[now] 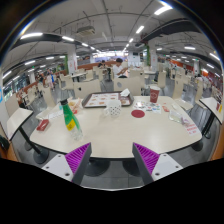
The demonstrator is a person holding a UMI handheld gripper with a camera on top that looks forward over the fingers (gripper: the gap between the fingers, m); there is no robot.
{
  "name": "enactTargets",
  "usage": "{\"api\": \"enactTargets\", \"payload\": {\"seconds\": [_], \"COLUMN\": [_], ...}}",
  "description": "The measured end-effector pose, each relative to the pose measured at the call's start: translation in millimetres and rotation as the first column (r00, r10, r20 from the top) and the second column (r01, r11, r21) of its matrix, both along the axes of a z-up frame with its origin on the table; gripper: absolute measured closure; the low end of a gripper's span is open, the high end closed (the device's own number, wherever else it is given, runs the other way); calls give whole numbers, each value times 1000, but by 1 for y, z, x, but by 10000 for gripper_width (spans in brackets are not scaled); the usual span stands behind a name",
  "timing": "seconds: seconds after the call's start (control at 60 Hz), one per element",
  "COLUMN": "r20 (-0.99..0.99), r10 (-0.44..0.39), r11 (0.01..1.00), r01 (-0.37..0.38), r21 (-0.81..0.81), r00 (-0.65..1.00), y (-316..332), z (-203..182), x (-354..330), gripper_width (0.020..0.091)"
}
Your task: Pour water
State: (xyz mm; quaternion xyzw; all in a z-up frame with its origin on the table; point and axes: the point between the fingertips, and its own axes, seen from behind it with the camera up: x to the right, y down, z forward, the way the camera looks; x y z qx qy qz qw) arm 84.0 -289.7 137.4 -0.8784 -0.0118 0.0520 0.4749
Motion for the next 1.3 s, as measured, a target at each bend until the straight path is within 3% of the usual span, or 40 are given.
{"api": "enactTargets", "payload": {"seconds": [0.267, 0.433, 0.65, 0.95, 1.0, 1.033, 1.1, 1.167, 1.217, 1.3], "r20": [-2, -40, -62, -9, 34, 84, 94, 121, 135, 121], "r10": [2, 54, 138, 55, 23, -16, -61, -38, -19, 12], "r11": [999, 990, 964, 937, 937, 942, 932, 940, 954, 975], "r01": [-2, -48, -119, -49, -33, -13, 23, -5, -22, -38], "r21": [53, 134, 239, 345, 347, 336, 362, 341, 298, 221], "r00": [1000, 998, 989, 998, 999, 996, 994, 992, 991, 993], "y": [14, 25, 73, 182, 199, 209, 218, 224, 225, 230], "z": [0, 6, -24, -46, -49, -57, -53, -59, -57, -62], "x": [7, -38, -139, -208, -209, -200, -199, -208, -206, -211], "gripper_width": [262, 259, 256, 264, 365, 584, 613, 642, 710, 731]}}
